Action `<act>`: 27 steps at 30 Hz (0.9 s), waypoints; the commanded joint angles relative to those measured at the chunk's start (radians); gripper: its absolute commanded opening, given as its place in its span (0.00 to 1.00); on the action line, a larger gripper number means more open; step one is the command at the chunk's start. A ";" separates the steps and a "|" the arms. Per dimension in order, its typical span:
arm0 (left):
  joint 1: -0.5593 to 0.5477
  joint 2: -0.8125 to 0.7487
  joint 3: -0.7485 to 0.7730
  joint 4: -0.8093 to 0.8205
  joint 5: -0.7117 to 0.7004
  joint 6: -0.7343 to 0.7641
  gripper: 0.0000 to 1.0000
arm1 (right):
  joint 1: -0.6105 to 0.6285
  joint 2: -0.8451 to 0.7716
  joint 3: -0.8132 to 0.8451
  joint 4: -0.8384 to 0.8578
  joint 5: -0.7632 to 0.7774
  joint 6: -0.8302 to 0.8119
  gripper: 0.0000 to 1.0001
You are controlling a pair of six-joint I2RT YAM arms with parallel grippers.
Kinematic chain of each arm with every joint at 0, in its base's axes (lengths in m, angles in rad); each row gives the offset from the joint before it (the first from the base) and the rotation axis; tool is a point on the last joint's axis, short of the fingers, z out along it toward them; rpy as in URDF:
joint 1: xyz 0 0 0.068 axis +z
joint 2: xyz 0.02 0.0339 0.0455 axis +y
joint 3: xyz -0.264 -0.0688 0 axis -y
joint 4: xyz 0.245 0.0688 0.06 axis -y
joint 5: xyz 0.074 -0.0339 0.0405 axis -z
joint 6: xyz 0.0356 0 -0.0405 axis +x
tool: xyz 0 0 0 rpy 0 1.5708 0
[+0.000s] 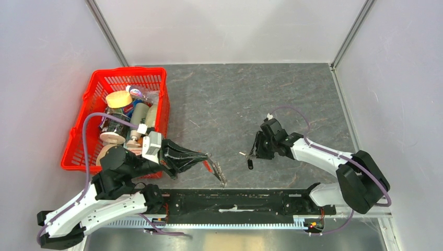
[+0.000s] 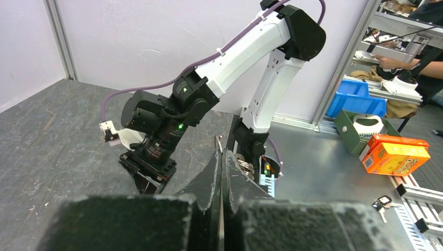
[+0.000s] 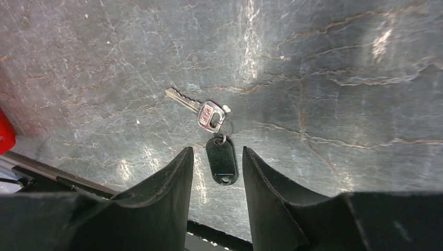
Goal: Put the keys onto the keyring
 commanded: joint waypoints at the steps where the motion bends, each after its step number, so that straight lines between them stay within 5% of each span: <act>1: 0.001 0.002 0.000 0.013 0.004 -0.022 0.02 | -0.008 0.026 -0.046 0.154 -0.093 0.049 0.47; 27: 0.001 0.012 0.000 0.004 0.008 -0.016 0.02 | -0.012 0.099 -0.101 0.219 -0.084 0.095 0.34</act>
